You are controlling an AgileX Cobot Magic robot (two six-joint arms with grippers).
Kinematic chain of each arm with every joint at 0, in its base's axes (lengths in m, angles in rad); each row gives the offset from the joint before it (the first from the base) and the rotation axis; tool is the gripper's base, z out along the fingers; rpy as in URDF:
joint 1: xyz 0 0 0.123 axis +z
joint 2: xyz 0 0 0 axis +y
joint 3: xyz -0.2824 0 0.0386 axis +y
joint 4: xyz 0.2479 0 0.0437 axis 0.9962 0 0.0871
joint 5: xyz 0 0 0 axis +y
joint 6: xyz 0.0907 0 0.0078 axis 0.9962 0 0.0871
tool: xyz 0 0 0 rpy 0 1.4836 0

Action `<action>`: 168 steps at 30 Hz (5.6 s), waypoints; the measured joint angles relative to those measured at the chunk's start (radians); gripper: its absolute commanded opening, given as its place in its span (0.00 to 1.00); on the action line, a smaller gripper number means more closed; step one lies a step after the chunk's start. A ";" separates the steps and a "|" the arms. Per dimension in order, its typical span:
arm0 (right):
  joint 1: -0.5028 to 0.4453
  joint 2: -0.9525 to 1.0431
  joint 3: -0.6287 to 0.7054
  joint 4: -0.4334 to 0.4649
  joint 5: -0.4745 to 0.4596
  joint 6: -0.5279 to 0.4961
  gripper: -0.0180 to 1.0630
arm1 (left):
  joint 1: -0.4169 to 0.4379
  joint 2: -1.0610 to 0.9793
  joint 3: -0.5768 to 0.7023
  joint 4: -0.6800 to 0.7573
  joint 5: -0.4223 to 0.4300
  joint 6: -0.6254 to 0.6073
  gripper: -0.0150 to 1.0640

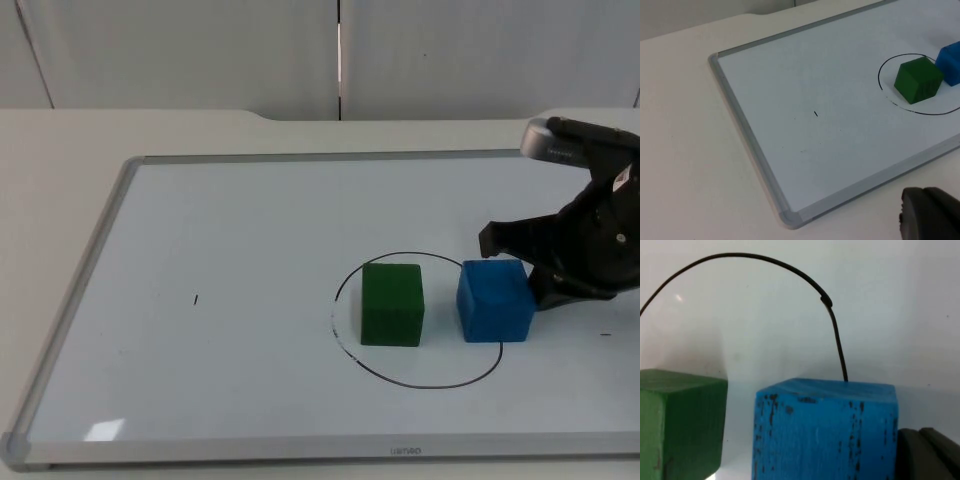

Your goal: Push the two cubes into the marked area.

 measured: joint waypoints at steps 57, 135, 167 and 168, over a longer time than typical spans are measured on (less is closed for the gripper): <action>0.082 -0.736 0.000 -0.178 0.141 -0.165 0.02 | 0.000 0.000 0.000 0.000 0.000 0.000 0.01; 0.082 -1.905 0.420 -0.371 0.825 -0.090 0.02 | 0.000 0.000 0.000 0.000 0.000 0.000 0.01; 0.082 -1.905 0.420 -0.364 0.824 -0.098 0.02 | 0.000 0.000 0.000 0.000 0.000 0.000 0.01; 0.082 -1.905 0.420 -0.364 0.824 -0.098 0.02 | 0.000 0.000 0.000 0.000 0.000 0.000 0.01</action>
